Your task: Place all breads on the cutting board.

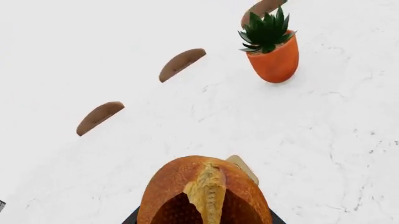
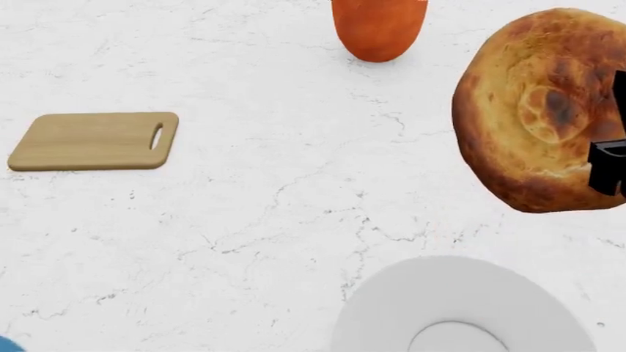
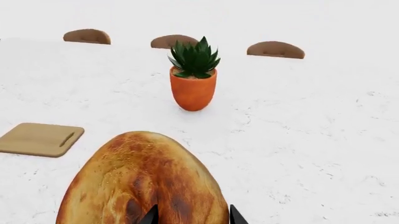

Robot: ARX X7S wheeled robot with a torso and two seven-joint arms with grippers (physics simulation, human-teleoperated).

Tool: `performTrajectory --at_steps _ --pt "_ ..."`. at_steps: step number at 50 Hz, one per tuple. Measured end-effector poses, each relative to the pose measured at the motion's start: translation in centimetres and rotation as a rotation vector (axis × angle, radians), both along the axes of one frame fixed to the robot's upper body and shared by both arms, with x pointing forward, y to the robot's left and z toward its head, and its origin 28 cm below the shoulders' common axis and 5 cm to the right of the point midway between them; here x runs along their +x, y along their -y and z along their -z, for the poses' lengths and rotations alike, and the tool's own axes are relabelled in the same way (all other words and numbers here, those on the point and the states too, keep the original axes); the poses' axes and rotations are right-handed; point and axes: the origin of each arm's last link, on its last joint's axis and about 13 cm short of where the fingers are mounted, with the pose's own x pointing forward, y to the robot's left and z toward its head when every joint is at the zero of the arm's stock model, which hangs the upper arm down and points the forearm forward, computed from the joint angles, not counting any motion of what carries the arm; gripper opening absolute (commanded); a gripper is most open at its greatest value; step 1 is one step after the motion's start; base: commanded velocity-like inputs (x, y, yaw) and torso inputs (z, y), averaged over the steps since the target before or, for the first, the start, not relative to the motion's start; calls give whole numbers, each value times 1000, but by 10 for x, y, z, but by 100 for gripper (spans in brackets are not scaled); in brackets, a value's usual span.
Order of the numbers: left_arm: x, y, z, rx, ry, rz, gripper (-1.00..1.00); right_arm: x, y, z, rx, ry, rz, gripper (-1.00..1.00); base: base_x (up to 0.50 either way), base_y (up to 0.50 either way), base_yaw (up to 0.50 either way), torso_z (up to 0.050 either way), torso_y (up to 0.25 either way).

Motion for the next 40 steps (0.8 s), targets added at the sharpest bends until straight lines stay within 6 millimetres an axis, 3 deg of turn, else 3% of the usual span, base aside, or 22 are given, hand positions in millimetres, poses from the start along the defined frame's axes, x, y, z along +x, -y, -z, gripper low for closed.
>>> performTrajectory --at_steps 17,36,40 --pt "4 -2 -19 -75 93 -110 -100 6 -5 -4 -11 34 -5 -100 0 500 0 0 0" --pt "8 0 -22 -88 111 -150 -100 8 -6 -3 -4 57 -3 -100 0 497 0 0 0" --pt "8 0 -22 -90 115 -156 -100 8 -6 -3 5 62 -5 -100 0 0 0 0 0"
